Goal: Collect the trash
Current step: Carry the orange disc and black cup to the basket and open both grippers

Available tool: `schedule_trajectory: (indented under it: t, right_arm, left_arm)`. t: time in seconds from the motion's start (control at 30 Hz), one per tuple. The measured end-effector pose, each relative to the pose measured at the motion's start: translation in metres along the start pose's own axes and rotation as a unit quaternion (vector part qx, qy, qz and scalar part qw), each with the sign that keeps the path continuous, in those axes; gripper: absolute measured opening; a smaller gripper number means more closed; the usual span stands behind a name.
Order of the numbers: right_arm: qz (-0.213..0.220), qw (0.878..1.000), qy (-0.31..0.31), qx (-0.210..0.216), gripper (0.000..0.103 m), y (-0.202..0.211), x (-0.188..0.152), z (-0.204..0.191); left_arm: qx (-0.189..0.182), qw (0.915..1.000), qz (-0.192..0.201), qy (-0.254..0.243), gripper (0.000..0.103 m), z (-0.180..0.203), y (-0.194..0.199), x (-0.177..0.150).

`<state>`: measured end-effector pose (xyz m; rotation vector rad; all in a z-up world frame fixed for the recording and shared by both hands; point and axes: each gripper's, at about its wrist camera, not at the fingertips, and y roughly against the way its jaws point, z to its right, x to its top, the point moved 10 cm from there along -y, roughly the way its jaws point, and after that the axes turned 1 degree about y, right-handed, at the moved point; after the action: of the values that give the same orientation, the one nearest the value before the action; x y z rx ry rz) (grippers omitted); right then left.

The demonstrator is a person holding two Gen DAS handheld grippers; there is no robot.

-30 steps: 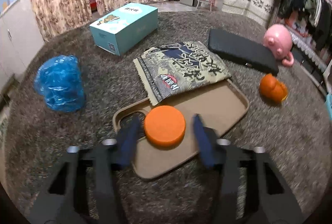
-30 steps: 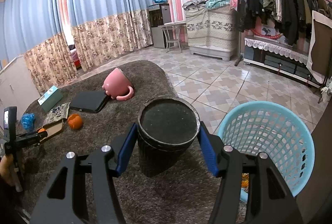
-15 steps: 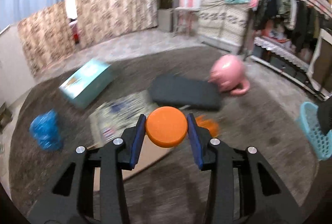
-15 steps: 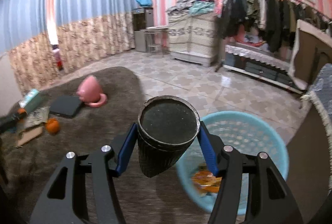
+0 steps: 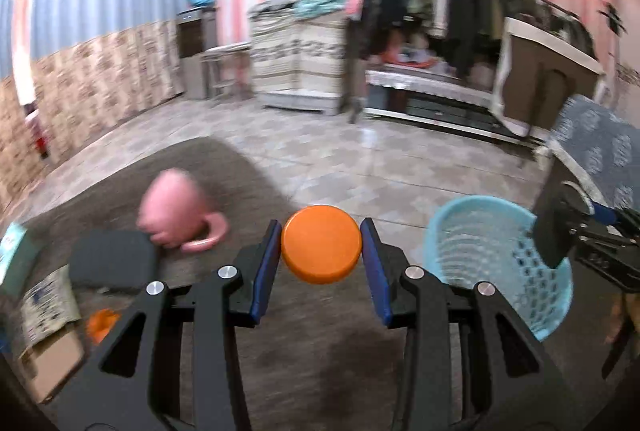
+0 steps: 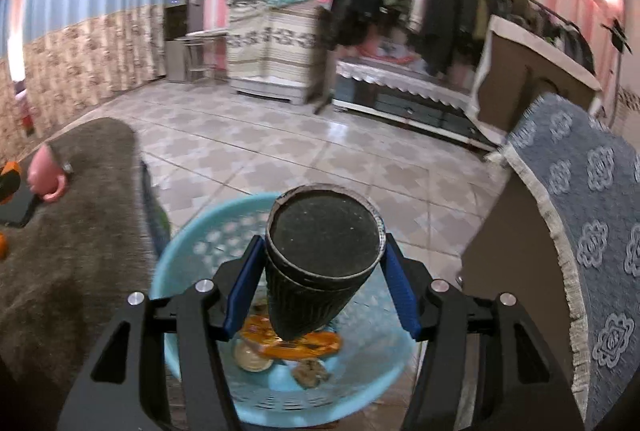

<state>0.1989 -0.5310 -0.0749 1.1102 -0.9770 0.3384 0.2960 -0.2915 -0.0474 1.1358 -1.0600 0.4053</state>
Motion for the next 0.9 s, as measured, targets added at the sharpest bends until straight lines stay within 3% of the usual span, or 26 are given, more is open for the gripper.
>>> schedule_trajectory:
  t: [0.17,0.33,0.57,0.67,0.8,0.9]
  right_arm:
    - [-0.016,0.999,-0.045,-0.016,0.059,-0.013,-0.009,0.037]
    - [-0.02,0.996,-0.083,-0.023,0.059,-0.017,-0.015,0.058]
    - [-0.031,0.995,-0.096,-0.018,0.058,-0.026,-0.025,0.063]
    - [-0.03,0.995,-0.097,-0.018,0.058,-0.026,-0.025,0.062]
    - [-0.027,0.995,-0.093,-0.017,0.058,-0.028,-0.024,0.058]
    - [-0.024,0.996,-0.084,-0.013,0.059,-0.027,-0.022,0.048]
  left_arm:
    - [-0.056,0.998,0.005,-0.03,0.039,0.074,-0.021,-0.003]
    - [-0.087,0.9943,-0.006,-0.06,0.039,0.126,-0.042,-0.013]
    - [-0.117,0.9898,-0.035,-0.074,0.04,0.164,-0.077,-0.021]
    - [-0.114,0.989,-0.049,-0.081,0.058,0.169,-0.087,-0.025]
    - [-0.087,0.9935,-0.036,-0.063,0.084,0.147,-0.085,-0.018]
    - [-0.065,0.9959,-0.033,-0.054,0.087,0.124,-0.081,-0.013]
